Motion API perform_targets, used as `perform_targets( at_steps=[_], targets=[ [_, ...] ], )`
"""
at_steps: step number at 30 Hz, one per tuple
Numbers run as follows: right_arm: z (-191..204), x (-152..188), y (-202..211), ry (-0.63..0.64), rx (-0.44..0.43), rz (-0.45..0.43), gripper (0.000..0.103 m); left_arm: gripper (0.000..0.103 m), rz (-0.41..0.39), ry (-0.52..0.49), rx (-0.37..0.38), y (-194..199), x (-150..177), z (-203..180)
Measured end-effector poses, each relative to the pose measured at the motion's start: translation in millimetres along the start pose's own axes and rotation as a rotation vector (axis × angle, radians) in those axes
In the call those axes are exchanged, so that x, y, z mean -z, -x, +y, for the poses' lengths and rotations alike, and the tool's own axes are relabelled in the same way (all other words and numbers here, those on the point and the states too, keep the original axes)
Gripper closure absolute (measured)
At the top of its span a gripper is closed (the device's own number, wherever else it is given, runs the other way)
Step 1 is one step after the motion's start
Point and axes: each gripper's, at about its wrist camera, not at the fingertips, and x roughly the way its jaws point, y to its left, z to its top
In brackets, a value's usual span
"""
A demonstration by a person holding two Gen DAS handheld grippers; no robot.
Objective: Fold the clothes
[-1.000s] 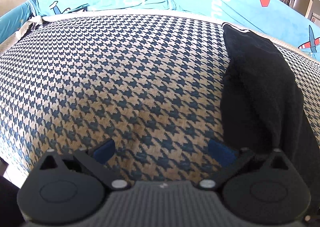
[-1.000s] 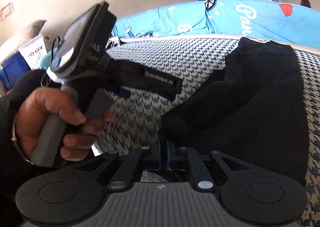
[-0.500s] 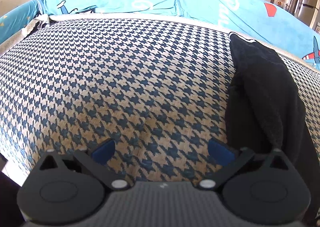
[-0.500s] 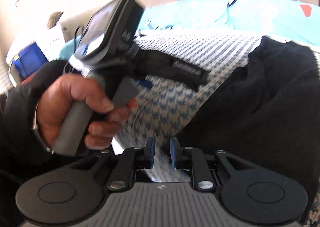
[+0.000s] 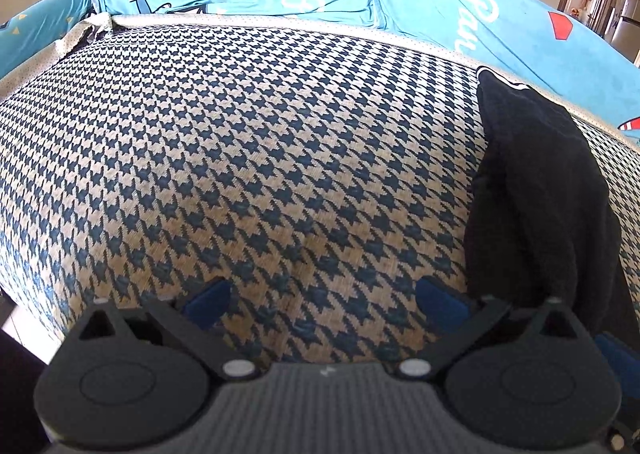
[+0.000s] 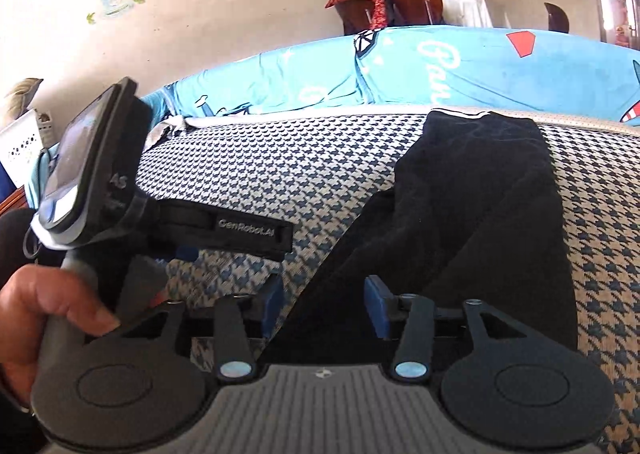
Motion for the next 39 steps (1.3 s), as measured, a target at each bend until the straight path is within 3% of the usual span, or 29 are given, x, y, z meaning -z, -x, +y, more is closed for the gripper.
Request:
perform_targets(
  at_steps=[3,9,11,13,15,18,22,29,34,39],
  targets=[
    [1.0,-4.7,-6.7,0.012,0.032,-0.003,0.048,0.000,-0.008,0.007,-0.008,1.0,-1.0,1.2],
    [7.6,-9.7,-25.6,0.057,0.128,0.022,0.049,0.000,-0.007,0.022,-0.003,1.9,-2.2,4.8],
    [7.6,-9.8,-30.1,0.051,0.141,0.035,0.058,0.000,-0.010,0.024,-0.003,2.7,-2.4,5.1],
    [6.6,-9.7,-34.7,0.049,0.157,0.053,0.079,0.000,-0.018,0.022,-0.005,4.2,-2.7,4.6],
    [5.0,-8.8,-38.5,0.040,0.160,0.071,0.089,0.000,-0.029,0.016,-0.008,6.6,-2.6,4.0],
    [4.3,-9.2,-38.4,0.017,0.137,0.062,0.093,0.000,-0.054,0.011,-0.014,11.0,-2.6,3.3],
    [10.9,-16.5,-40.0,0.007,0.044,0.027,0.094,0.000,-0.078,0.011,-0.035,13.7,-4.1,3.8],
    [14.1,-7.0,-68.2,0.026,-0.013,0.119,0.090,0.000,-0.063,0.002,-0.017,10.0,-4.0,3.3],
    [19.4,-3.3,-58.2,0.065,-0.055,0.132,0.077,0.000,-0.059,-0.016,-0.005,9.1,-1.5,-2.2],
    [11.7,-4.9,-44.2,0.043,-0.045,0.105,0.076,0.000,-0.054,-0.002,-0.012,8.6,-0.5,-0.5]
  ],
)
